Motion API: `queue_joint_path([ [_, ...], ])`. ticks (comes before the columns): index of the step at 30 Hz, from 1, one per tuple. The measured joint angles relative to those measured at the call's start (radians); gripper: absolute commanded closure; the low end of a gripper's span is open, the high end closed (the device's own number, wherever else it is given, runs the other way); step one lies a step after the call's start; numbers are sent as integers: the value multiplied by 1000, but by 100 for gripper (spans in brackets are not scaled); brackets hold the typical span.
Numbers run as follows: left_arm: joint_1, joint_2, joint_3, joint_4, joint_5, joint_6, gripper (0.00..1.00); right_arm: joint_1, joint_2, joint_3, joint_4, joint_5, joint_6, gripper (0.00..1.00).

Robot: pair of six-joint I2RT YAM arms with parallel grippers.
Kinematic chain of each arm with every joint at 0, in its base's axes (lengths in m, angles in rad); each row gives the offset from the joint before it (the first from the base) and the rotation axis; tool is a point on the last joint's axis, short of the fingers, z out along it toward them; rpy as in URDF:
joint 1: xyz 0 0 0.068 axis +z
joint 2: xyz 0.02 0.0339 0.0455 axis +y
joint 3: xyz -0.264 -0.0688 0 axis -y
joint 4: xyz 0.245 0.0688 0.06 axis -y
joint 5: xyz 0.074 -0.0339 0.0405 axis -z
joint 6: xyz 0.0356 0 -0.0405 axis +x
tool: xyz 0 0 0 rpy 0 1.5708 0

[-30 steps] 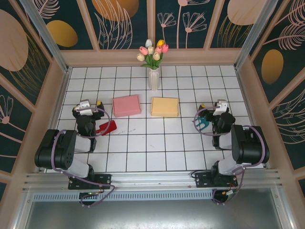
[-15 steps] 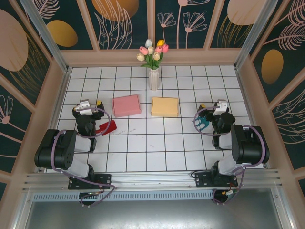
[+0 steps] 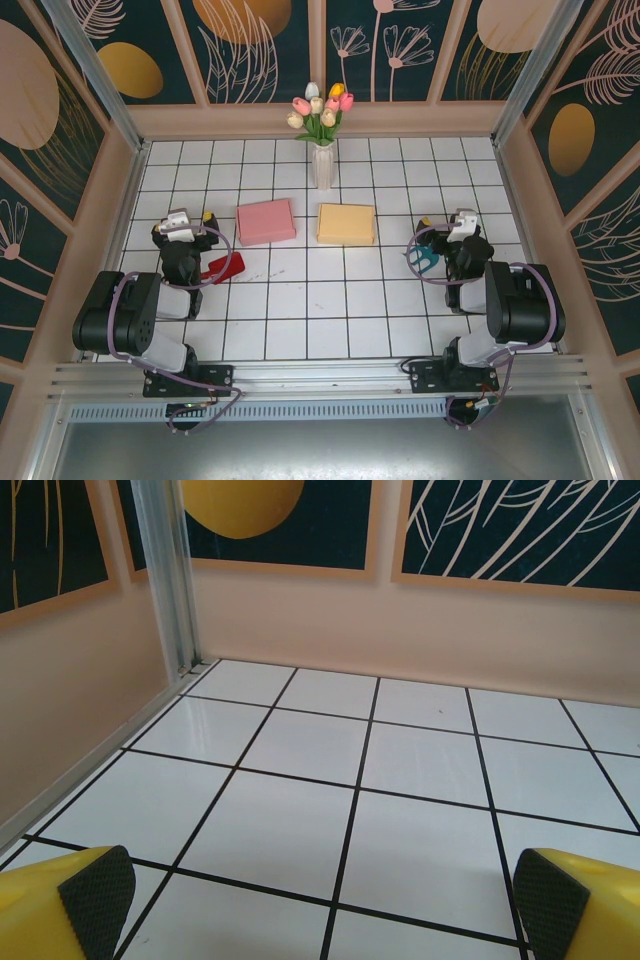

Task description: Fold the paper box

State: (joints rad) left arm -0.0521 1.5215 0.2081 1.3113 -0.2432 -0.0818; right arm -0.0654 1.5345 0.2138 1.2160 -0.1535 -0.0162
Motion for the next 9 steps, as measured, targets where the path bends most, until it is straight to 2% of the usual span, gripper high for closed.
queue_joint_path([
  [9, 12, 0, 23, -34, 31, 2, 1, 0, 0, 0, 0, 0, 0, 1],
])
